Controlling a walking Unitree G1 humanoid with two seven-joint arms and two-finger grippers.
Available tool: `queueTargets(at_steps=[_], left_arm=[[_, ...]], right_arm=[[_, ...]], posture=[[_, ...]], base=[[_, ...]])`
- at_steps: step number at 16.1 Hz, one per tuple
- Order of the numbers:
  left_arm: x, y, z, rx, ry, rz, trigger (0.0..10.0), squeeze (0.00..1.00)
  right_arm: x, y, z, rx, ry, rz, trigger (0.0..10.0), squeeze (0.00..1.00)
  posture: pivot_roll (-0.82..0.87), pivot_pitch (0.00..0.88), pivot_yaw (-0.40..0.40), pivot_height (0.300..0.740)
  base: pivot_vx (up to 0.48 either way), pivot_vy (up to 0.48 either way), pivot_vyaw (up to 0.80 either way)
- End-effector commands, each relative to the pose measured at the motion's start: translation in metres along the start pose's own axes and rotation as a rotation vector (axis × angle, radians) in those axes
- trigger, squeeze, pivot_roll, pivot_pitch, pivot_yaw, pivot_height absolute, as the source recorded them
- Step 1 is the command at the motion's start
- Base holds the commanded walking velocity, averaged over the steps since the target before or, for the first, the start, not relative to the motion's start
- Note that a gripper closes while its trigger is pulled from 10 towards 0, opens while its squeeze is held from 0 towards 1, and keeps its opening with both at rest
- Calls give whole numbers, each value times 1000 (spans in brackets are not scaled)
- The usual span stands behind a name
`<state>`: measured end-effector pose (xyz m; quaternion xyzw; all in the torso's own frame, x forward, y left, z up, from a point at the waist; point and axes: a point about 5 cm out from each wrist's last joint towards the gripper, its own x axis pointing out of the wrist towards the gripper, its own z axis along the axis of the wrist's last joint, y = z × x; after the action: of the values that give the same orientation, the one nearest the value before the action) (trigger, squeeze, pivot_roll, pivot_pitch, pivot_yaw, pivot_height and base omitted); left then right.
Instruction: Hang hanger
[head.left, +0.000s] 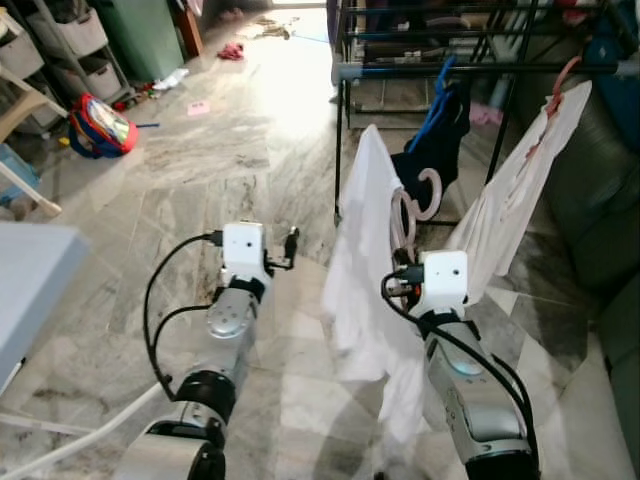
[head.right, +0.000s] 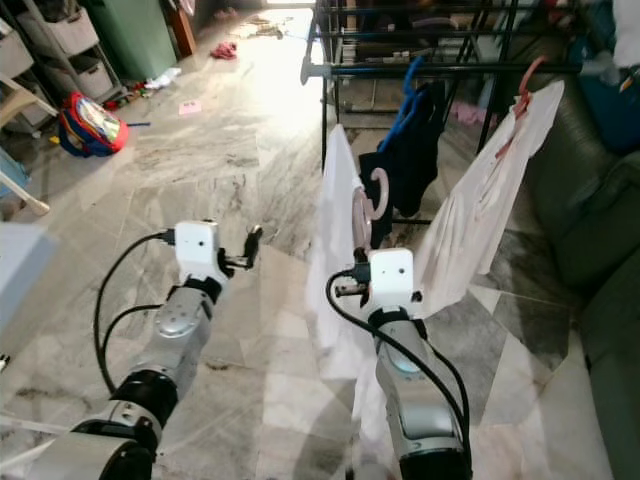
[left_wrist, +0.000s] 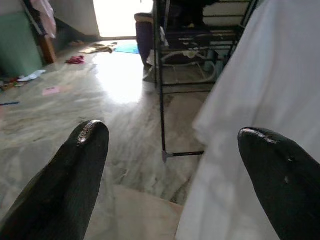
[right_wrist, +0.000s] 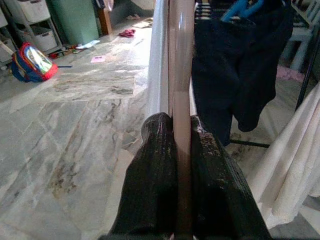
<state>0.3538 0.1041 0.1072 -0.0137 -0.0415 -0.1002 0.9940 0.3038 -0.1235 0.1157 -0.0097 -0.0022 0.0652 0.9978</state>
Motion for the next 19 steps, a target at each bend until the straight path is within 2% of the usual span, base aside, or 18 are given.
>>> queueTargets(at_steps=[1, 3, 15, 19], left_arm=[[0, -4, -1, 4, 6, -22, 10000, 0], [-1, -5, -2, 4, 7, -25, 10000, 0], [-1, -9, -4, 3, 21, -53, 10000, 0], [-3, -12, -7, 10, 33, -67, 10000, 0]], right_arm=[[1, -3, 9, 4, -38, -13, 10000, 0], [2, -4, 8, 17, -35, -18, 10000, 0], [3, -7, 7, 14, -26, -45, 10000, 0], [4, 4, 2, 45, 22, -5, 10000, 0]], posture=[[-95, 178, 72, 740], [-96, 176, 73, 740], [-102, 191, 82, 740], [-100, 200, 83, 740]], base=[[412, 0, 0], [420, 0, 0], [363, 299, 0], [0, 0, 0]])
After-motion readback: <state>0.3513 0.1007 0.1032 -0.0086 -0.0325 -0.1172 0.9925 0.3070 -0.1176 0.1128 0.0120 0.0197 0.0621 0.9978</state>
